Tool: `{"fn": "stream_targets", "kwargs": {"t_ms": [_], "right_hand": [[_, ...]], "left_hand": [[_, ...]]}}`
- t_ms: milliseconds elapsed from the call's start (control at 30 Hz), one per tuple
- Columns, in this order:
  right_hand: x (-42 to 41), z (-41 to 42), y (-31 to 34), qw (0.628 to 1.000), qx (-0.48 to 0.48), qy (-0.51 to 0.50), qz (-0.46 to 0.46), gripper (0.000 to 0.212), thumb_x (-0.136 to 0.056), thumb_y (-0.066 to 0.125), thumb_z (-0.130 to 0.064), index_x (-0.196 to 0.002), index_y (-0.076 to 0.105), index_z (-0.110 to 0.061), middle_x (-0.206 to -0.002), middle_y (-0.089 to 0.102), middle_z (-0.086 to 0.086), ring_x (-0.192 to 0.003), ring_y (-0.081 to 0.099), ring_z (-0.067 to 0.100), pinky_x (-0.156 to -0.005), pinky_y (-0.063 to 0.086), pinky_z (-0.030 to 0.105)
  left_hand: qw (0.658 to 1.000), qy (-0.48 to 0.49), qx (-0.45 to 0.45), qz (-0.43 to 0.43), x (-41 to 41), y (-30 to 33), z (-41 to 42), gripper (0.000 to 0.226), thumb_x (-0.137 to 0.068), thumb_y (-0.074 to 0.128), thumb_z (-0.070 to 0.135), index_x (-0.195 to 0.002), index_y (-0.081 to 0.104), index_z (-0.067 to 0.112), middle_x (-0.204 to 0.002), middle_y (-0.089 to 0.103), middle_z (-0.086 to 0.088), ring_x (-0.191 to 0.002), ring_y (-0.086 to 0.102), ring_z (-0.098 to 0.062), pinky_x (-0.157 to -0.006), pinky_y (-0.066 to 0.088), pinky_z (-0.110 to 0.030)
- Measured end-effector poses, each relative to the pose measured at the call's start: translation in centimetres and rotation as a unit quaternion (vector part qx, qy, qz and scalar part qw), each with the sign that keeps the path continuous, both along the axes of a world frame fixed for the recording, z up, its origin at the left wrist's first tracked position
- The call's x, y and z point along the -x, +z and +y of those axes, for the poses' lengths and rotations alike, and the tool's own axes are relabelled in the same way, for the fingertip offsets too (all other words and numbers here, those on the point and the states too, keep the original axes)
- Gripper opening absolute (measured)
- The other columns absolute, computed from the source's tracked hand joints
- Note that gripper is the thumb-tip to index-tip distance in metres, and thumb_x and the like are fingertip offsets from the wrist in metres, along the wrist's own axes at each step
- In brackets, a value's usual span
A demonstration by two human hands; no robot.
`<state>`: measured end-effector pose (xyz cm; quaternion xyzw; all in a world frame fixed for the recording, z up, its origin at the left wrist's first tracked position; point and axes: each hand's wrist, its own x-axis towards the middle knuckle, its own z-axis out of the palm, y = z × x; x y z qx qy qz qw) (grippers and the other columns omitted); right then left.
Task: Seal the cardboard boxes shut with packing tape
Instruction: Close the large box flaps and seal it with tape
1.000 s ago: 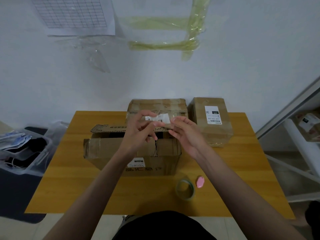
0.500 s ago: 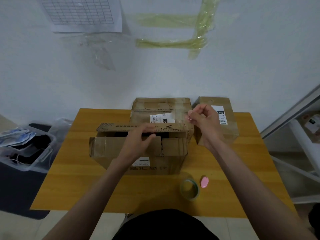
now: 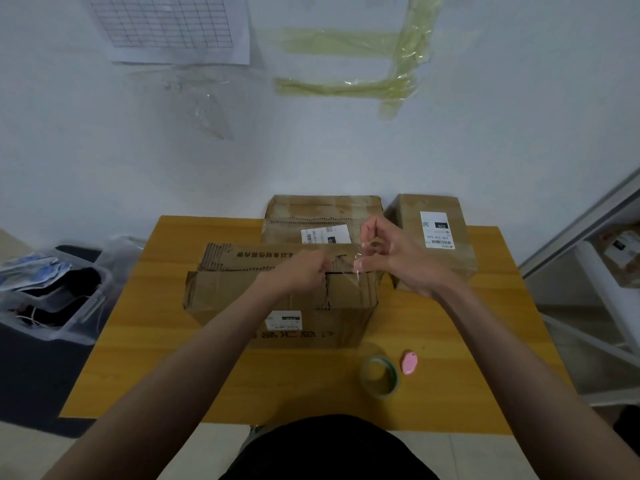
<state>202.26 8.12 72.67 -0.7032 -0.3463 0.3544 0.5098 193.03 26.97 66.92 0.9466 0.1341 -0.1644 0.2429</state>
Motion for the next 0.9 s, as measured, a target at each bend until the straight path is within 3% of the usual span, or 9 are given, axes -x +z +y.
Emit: {"fn": "stream_targets", "kwargs": {"t_ms": [67,200,333,400,500,600,800,900], "right_hand": [[-0.1,-0.1,0.0,1.000,-0.002,0.014,0.014,0.040,-0.078,0.078,0.002,-0.091,0.046,-0.017,-0.088,0.046,0.000,-0.083,0.050,0.016,-0.083,0.051,0.030],[-0.1,0.0,0.0,0.999,-0.005,0.034,0.013,0.041,-0.078,0.078,0.002,-0.091,0.044,-0.016,-0.089,0.046,0.000,-0.084,0.050,0.019,-0.083,0.052,0.031],[0.2,0.8,-0.2,0.997,0.017,0.044,-0.055,0.042,-0.078,0.079,-0.001,-0.092,0.043,-0.018,-0.094,0.044,0.005,-0.084,0.049,0.022,-0.081,0.050,0.037],[0.6,1.4,-0.8,0.994,0.030,0.059,-0.091,0.044,-0.079,0.079,-0.001,-0.093,0.041,-0.016,-0.091,0.040,0.005,-0.080,0.043,0.020,-0.074,0.046,0.037],[1.4,2.5,-2.1,0.983,0.047,0.076,-0.157,0.044,-0.078,0.080,-0.002,-0.091,0.040,-0.016,-0.084,0.039,-0.003,-0.072,0.039,0.014,-0.064,0.042,0.031],[2.0,3.4,-3.4,0.972,0.076,0.079,-0.209,0.043,-0.079,0.080,-0.003,-0.095,0.042,-0.011,-0.088,0.042,-0.007,-0.070,0.042,0.010,-0.060,0.045,0.021],[2.4,4.6,-5.6,0.959,0.089,0.092,-0.254,0.047,-0.078,0.081,-0.006,-0.092,0.039,-0.021,-0.101,0.042,-0.007,-0.077,0.042,0.009,-0.069,0.044,0.012],[2.4,5.0,-6.3,0.955,0.090,0.102,-0.262,0.049,-0.077,0.082,-0.008,-0.092,0.038,-0.022,-0.105,0.043,-0.008,-0.085,0.048,0.015,-0.070,0.045,0.014]], "left_hand": [[0.997,0.027,0.066,0.007,0.1,-0.1,0.3,0.030,-0.098,0.050,0.000,-0.125,0.055,0.014,-0.116,0.058,0.000,-0.109,0.059,-0.019,-0.081,0.049,-0.025],[0.979,0.090,0.180,-0.013,0.8,-0.2,1.3,0.034,-0.093,0.051,-0.009,-0.106,0.059,0.021,-0.110,0.069,-0.003,-0.108,0.065,-0.016,-0.096,0.050,-0.031],[0.964,0.111,0.237,-0.034,1.0,0.5,1.5,0.024,-0.094,0.056,-0.007,-0.107,0.062,0.012,-0.092,0.071,0.003,-0.094,0.067,-0.009,-0.085,0.041,-0.017],[0.965,0.105,0.240,-0.031,0.9,0.6,1.6,0.022,-0.093,0.058,-0.006,-0.107,0.062,0.010,-0.087,0.072,0.002,-0.091,0.067,-0.010,-0.083,0.039,-0.015],[0.968,0.091,0.232,-0.025,0.7,0.1,2.1,0.024,-0.093,0.057,-0.007,-0.103,0.063,0.013,-0.086,0.074,0.000,-0.092,0.070,-0.011,-0.099,0.047,-0.030],[0.973,0.069,0.219,-0.021,0.6,-0.2,2.5,0.027,-0.092,0.057,-0.007,-0.104,0.061,0.018,-0.098,0.075,-0.002,-0.096,0.070,-0.006,-0.109,0.046,-0.040],[0.980,0.022,0.199,0.002,0.9,0.4,2.8,0.049,-0.085,0.056,-0.012,-0.129,0.050,0.009,-0.117,0.068,-0.007,-0.112,0.065,-0.021,-0.103,0.052,-0.047],[0.982,0.002,0.189,0.003,1.1,0.4,3.0,0.050,-0.076,0.054,-0.008,-0.125,0.049,0.007,-0.119,0.063,-0.016,-0.114,0.063,-0.030,-0.096,0.054,-0.053]]}}
